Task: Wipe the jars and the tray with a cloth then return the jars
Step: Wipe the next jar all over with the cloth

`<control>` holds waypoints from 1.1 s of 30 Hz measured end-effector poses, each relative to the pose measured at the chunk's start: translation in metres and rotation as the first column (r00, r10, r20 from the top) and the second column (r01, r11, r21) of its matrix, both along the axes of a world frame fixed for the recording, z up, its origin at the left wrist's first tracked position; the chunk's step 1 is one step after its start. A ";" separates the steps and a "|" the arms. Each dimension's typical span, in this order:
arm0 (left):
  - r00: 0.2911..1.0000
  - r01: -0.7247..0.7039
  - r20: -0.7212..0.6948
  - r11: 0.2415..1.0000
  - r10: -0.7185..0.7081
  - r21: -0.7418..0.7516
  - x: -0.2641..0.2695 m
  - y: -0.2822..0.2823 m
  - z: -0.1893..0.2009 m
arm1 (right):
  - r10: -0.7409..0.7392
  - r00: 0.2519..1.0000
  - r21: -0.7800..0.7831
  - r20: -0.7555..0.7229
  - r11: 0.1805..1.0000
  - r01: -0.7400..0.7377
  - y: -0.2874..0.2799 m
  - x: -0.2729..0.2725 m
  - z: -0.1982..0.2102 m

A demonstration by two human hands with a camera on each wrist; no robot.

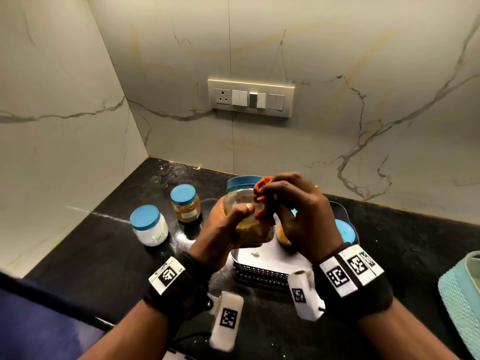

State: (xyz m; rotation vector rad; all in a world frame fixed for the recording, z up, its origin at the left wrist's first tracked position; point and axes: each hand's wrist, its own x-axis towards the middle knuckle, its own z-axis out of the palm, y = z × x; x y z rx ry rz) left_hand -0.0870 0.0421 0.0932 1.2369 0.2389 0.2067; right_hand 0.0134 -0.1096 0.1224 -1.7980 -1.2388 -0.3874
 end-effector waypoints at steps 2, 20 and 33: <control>1.000 -0.019 0.020 1.000 0.020 -0.012 0.002 0.001 0.006 | 0.001 0.999 0.023 0.034 1.000 -0.002 0.003 -0.006 0.002; 0.997 -0.025 0.071 0.997 0.030 -0.074 0.000 0.019 0.002 | 0.060 0.988 -0.038 0.142 0.998 -0.056 0.004 -0.024 -0.008; 0.995 0.056 0.085 0.984 -0.042 -0.167 0.004 0.026 0.000 | 0.059 0.998 0.002 0.032 0.998 -0.059 0.003 -0.019 -0.004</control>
